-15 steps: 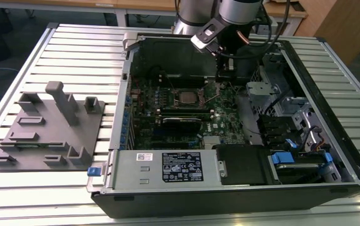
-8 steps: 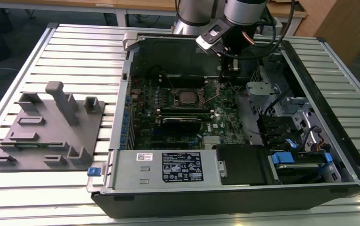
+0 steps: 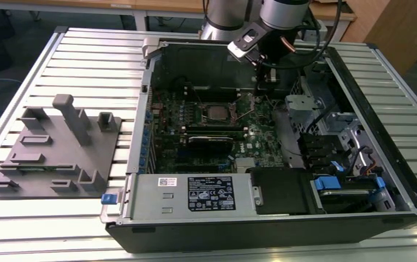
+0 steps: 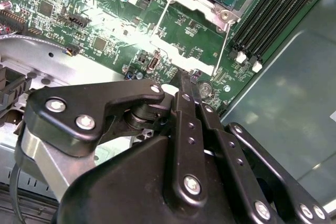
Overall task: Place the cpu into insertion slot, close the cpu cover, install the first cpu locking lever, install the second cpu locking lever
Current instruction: 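Close the cpu cover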
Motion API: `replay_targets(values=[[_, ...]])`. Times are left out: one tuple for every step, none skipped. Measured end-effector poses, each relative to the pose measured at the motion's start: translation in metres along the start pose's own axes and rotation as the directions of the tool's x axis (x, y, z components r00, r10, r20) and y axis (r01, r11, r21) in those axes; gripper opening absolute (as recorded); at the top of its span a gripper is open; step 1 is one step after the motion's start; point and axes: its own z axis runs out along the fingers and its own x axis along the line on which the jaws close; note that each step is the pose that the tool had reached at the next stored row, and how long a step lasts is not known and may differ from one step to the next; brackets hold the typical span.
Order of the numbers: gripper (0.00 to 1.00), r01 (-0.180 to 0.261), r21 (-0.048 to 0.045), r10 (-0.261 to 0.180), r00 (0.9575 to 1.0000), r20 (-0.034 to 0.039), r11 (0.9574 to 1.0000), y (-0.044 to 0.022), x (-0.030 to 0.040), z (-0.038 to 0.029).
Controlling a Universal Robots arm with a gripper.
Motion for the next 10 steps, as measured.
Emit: replay_targets(values=[[0.1,0.0,0.0,0.0,1.0,0.0,1.0,0.0004,0.0,0.0001],[0.1,0.0,0.0,0.0,1.0,0.0,1.0,0.0009,0.0,0.0002],[0.1,0.0,0.0,0.0,1.0,0.0,1.0,0.0013,0.0,0.0003],[0.1,0.0,0.0,0.0,1.0,-0.0001,1.0,0.0017,0.0001,0.0004],[0.1,0.0,0.0,0.0,1.0,-0.0001,1.0,0.0021,0.0001,0.0005],[0.1,0.0,0.0,0.0,1.0,-0.0001,1.0,0.0025,0.0001,0.0006],[0.1,0.0,0.0,0.0,1.0,-0.0002,1.0,0.0031,0.0002,0.0007],[0.1,0.0,-0.0001,0.0,1.0,-0.0001,1.0,0.0038,0.0002,0.0008],[0.1,0.0,0.0,0.0,1.0,-0.0001,1.0,0.0044,0.0003,0.0009],[0.1,0.0,0.0,0.0,1.0,-0.0001,1.0,0.0051,0.0004,0.001]])
